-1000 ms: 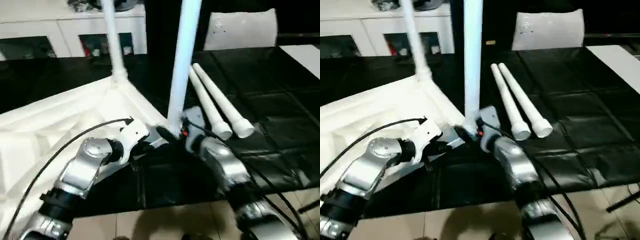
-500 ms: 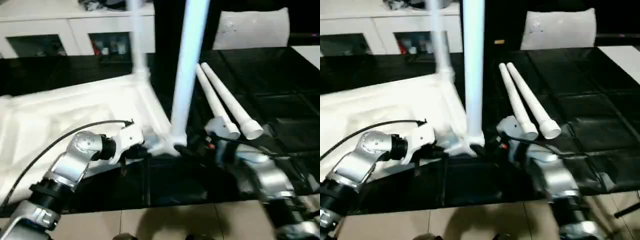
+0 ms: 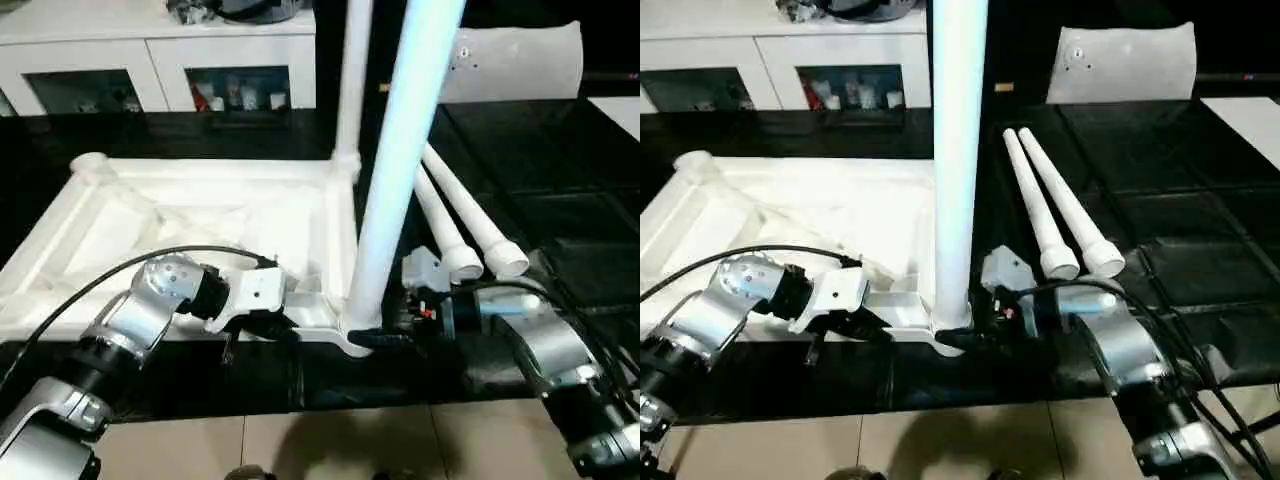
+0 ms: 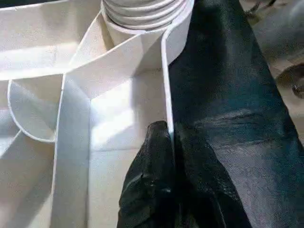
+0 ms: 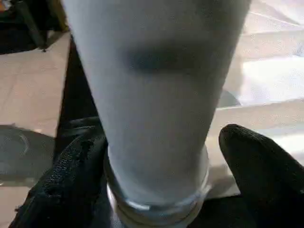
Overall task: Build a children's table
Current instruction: Rotate leg to tighten
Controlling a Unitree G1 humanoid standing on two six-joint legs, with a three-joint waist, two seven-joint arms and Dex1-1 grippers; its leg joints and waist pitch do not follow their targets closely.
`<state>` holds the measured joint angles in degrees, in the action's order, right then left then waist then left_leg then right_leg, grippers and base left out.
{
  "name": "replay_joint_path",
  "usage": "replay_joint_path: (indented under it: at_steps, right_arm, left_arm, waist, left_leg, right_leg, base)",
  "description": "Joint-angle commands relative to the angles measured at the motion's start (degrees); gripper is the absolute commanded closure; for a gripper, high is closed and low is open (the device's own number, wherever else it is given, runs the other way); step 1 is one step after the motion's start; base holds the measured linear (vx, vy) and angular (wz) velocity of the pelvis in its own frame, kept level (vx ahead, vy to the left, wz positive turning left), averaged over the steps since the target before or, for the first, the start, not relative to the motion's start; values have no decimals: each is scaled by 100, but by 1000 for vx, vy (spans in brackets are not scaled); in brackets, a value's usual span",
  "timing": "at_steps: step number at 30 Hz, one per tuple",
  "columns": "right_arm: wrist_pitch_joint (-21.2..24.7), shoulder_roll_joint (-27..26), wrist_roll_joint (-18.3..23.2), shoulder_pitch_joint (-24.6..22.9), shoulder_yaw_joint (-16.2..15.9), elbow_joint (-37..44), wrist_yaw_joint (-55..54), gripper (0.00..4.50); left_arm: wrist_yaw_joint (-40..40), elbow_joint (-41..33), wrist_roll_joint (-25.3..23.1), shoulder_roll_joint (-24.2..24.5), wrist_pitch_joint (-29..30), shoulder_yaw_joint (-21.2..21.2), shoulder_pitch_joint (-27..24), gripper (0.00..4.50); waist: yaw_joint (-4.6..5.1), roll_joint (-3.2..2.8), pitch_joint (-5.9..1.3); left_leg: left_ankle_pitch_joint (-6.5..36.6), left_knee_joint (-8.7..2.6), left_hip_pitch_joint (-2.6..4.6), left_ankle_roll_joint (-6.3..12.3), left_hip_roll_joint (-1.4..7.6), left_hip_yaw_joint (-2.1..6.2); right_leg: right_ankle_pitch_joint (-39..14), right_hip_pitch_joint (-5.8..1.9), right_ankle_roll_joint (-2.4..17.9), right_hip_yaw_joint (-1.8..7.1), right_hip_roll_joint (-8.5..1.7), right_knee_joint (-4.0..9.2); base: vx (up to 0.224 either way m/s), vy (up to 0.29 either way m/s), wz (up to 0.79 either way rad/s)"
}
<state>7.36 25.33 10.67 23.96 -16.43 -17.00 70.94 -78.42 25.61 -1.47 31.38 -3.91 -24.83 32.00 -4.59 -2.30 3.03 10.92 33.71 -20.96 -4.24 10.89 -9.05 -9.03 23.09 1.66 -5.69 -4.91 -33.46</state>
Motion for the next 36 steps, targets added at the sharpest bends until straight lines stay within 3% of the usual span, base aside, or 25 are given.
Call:
replay_joint_path:
  at_steps: [1,4,11,13,14,18,22,25,27,29,31,32,36]
  right_arm:
    - [-18,40,-58,73,-80,-73,135,76]
    - [5,18,-43,116,-106,-140,195,116]
    - [2,-30,-51,169,-149,-244,240,163]
    - [78,-63,-1,167,-139,-246,273,167]
    - [155,-93,67,161,-118,-244,284,170]
    - [437,-230,240,46,-55,-145,183,173]
    - [432,-827,7,-84,132,-394,-1081,174]
    - [533,-1404,-93,-15,329,-630,-2095,175]
    - [663,-1759,-95,69,412,-786,-2558,175]
    - [725,-1894,-78,111,438,-842,-2695,175]
    - [1011,-2473,-133,315,584,-1089,-3498,175]
    - [1096,-2626,-168,363,584,-1145,-3681,175]
    - [1092,-2864,-298,367,565,-1215,-3950,175]
  left_arm:
    - [-240,39,-187,17,-227,-171,77,450]
    - [-273,149,-201,5,-334,-179,113,450]
    - [-279,287,-206,28,-457,-198,143,450]
    - [-270,332,-195,24,-471,-175,142,450]
    - [-240,351,-171,2,-435,-137,138,450]
    - [-30,221,-46,-64,-164,25,28,450]
    - [943,-49,77,-383,654,406,-240,450]
    - [1534,-546,355,-734,1432,715,-443,450]
    - [1977,-849,414,-975,1937,887,-531,450]
    - [2173,-960,426,-1088,2149,961,-554,450]
    - [3000,-1430,369,-1594,2966,1256,-658,450]
    - [3266,-1526,267,-1729,3138,1299,-675,450]
    - [3649,-1699,-100,-1845,3306,1184,-721,450]
  waist:
    - [13,15,-409]
    - [-27,24,-417]
    - [-37,18,-416]
    - [-39,23,-416]
    - [-32,53,-408]
    - [-41,49,-403]
    - [4,38,-358]
    - [130,62,-307]
    - [275,68,-304]
    - [335,58,-329]
    - [386,56,-323]
    - [423,86,-325]
    - [405,68,-349]
  left_leg:
    - [1023,-375,31,382,223,-7]
    - [940,-368,33,378,226,-10]
    - [1007,-367,35,326,224,-12]
    - [1018,-366,32,314,226,-11]
    - [1034,-366,27,314,224,-16]
    - [1077,-364,38,290,222,-18]
    - [1326,-397,48,130,216,-3]
    - [1733,-412,92,-18,169,17]
    - [1855,-419,48,-24,140,50]
    - [1874,-399,77,35,145,47]
    - [1835,-399,83,90,151,27]
    - [1748,-394,67,100,148,25]
    - [1599,-393,63,195,147,13]
  right_leg:
    - [-1308,-343,1185,298,-348,319]
    - [-1306,-341,1157,295,-352,310]
    - [-1467,-338,1105,293,-352,322]
    - [-1503,-340,1094,295,-354,319]
    - [-1536,-336,1084,296,-348,322]
    - [-1734,-329,1041,301,-354,327]
    - [-2242,-299,910,292,-365,372]
    - [-3225,-268,581,251,-383,487]
    - [-3523,-288,359,201,-370,545]
    - [-3407,-267,403,212,-372,535]
    - [-3205,-236,516,229,-349,543]
    - [-3061,-238,610,234,-342,509]
    - [-2847,-240,577,246,-328,511]
  base:
    - [0,0,0]
    - [0,0,0]
    - [0,0,0]
    - [0,0,0]
    - [0,0,0]
    - [0,0,0]
    - [0,0,0]
    - [0,0,0]
    - [0,0,0]
    - [0,0,0]
    - [0,0,0]
    - [0,0,0]
    - [0,0,0]
